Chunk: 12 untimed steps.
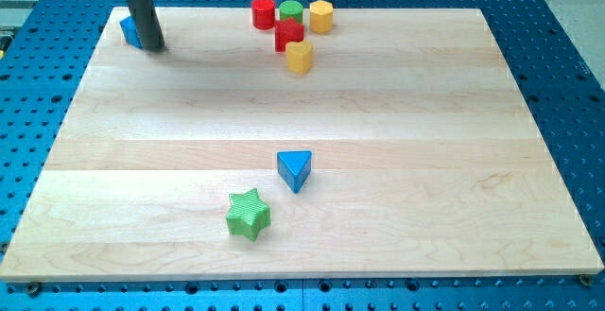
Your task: Move the blue triangle to the right of the blue cube
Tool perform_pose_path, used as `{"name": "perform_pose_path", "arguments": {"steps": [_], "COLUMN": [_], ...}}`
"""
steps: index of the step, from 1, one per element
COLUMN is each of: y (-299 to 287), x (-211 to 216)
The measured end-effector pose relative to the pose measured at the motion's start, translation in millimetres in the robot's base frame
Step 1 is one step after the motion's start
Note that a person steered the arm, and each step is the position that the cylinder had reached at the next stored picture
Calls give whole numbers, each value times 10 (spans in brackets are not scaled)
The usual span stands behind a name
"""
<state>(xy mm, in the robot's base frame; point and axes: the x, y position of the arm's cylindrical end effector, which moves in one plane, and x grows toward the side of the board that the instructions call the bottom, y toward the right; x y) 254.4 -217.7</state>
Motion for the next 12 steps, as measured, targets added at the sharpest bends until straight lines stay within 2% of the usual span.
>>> {"name": "perform_pose_path", "arguments": {"steps": [1,2,3,4,5,7,8,10,12], "y": [111,984,1684,2742,2983,1232,1654,912,845], "x": [69,717,1739,2010,2750,2191,2645,2539,2764]}}
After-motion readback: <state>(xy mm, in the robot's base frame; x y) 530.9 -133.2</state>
